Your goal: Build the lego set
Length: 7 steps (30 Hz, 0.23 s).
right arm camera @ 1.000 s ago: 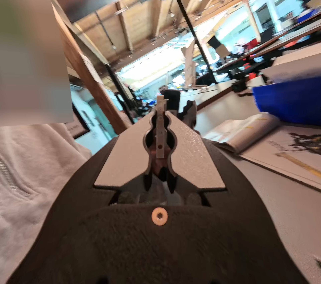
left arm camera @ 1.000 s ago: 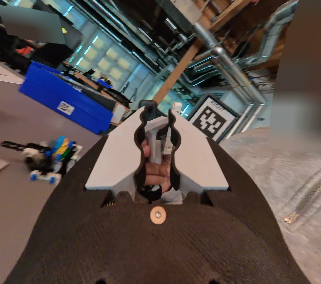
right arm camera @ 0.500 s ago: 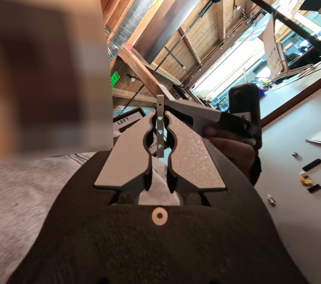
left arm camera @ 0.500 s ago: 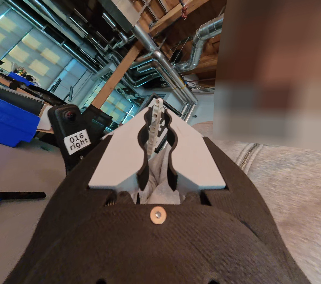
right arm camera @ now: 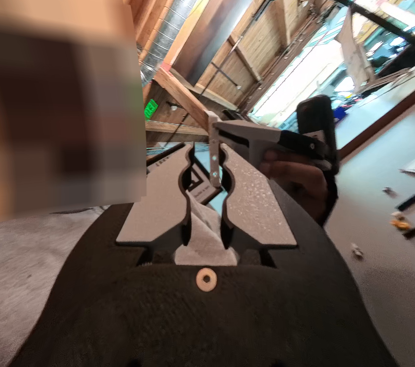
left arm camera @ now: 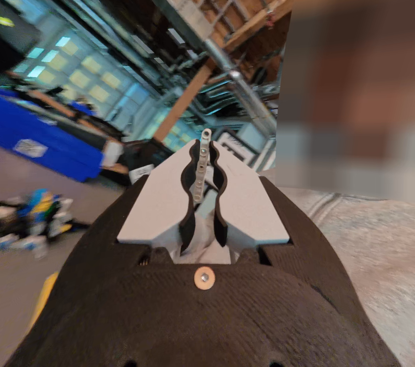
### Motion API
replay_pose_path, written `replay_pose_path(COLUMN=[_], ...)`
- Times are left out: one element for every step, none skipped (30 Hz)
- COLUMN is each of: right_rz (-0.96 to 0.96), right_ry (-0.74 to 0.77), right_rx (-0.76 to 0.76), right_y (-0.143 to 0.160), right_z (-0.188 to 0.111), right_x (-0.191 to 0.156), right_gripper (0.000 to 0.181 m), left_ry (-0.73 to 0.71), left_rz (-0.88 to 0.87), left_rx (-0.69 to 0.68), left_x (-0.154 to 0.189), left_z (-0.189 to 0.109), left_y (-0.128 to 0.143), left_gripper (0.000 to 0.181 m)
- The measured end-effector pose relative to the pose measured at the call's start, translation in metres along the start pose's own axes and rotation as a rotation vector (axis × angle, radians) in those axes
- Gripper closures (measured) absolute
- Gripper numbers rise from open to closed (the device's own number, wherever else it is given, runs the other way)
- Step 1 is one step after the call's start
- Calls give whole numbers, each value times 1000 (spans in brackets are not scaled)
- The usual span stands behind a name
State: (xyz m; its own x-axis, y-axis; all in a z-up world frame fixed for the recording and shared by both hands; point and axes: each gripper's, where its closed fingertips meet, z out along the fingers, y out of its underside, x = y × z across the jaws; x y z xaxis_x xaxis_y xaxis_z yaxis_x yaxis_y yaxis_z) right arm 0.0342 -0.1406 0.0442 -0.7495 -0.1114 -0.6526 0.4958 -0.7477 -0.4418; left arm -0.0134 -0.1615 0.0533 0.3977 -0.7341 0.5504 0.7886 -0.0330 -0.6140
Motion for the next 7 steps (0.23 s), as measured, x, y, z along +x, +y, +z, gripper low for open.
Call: replay_pose_path(right_rz=[-40, -95, -165, -249, -343, -443, -544], right_ry=[43, 96, 164, 247, 341, 441, 543], right_rx=[-8, -34, -77, -139, -220, -317, -426], right_y=[-2, -2, 1, 5, 12, 19, 27], right_z=[-2, -3, -5, -6, -8, -12, -17], right_x=[3, 7, 13, 21, 32, 46, 61], right_gripper=[157, 156, 155, 154, 152, 151, 151], left_ry=[-99, -219, -348, -461, -542, -586, -601], left_rz=[39, 78, 113, 129, 118, 89, 53], left_rx=[-29, -69, -108, -142, -169, -186, -194], left_x=[-8, -19, -31, -41, -48, -52, -54], left_z=[-14, -30, -47, -64, -80, -92, -100], left_y=[-6, -10, -13, -15, -16, -15, -13], left_gripper=[175, 175, 175, 175, 175, 175, 175])
